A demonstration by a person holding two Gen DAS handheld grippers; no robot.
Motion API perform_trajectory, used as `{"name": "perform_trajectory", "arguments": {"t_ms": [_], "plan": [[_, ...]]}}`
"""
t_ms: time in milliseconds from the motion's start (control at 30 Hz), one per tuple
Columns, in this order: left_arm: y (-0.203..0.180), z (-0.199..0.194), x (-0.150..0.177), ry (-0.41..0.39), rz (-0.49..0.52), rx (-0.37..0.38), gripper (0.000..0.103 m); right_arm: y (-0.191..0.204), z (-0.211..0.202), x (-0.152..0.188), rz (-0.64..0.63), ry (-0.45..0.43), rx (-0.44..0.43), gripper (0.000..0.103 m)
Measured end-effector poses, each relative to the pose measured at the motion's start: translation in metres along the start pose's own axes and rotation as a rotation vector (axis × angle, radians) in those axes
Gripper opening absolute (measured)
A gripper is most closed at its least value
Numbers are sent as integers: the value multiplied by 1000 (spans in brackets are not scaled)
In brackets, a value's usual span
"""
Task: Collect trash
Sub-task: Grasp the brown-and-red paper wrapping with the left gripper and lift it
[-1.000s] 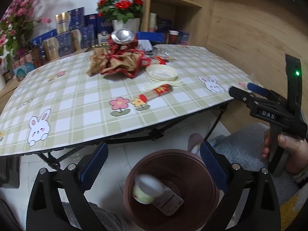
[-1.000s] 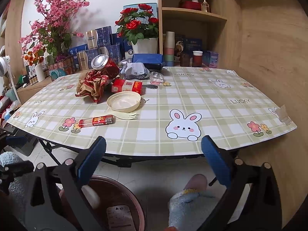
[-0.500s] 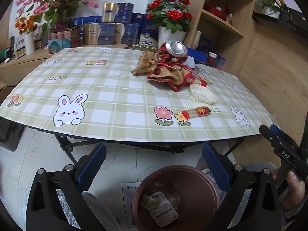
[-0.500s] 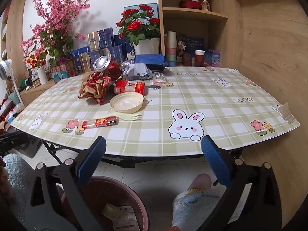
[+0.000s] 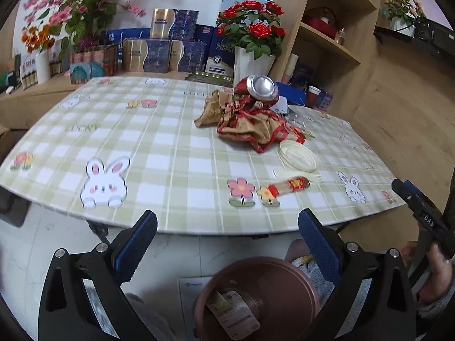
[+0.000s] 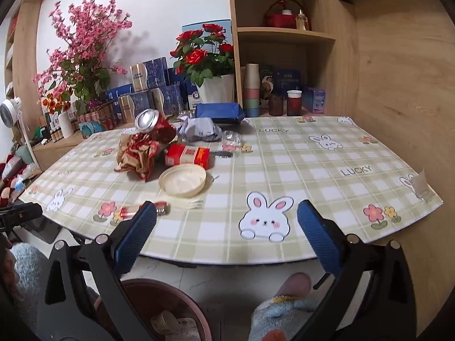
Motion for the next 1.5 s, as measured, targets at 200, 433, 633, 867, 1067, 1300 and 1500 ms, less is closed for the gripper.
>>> {"name": "perform_trajectory", "arguments": {"t_ms": [200, 433, 633, 867, 1067, 1300, 1500], "plan": [[17, 22, -40, 17, -54, -18, 97, -14, 16, -11, 71, 48, -27, 98], [30, 65, -81, 64, -55, -6, 85, -7, 45, -18, 1, 104, -25, 97], [13, 124, -99, 160, 36, 67, 63, -10, 77, -23, 44, 130, -32, 97], [11, 175, -115, 170, 134, 86, 43, -13, 101, -21, 37, 168, -34, 97], [16, 197, -121, 186, 113, 151, 43, -20, 113, -19, 41, 180, -30, 97], [38, 215, -126, 188, -109, 288, 44, -18, 123, -16, 39, 200, -40, 97], [38, 209, -128, 170, -182, 348, 85, -13, 126, -13, 14, 208, -41, 97]]}}
Point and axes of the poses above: each gripper's, at about its wrist camera, not at the fingertips, and z roughly the way its jaws point, y to its left, x to its underside, the point moved 1 cm from there along z, roughly the way its jaws point, and after that the axes turned 4 degrees about -y, right-handed, at the moved point
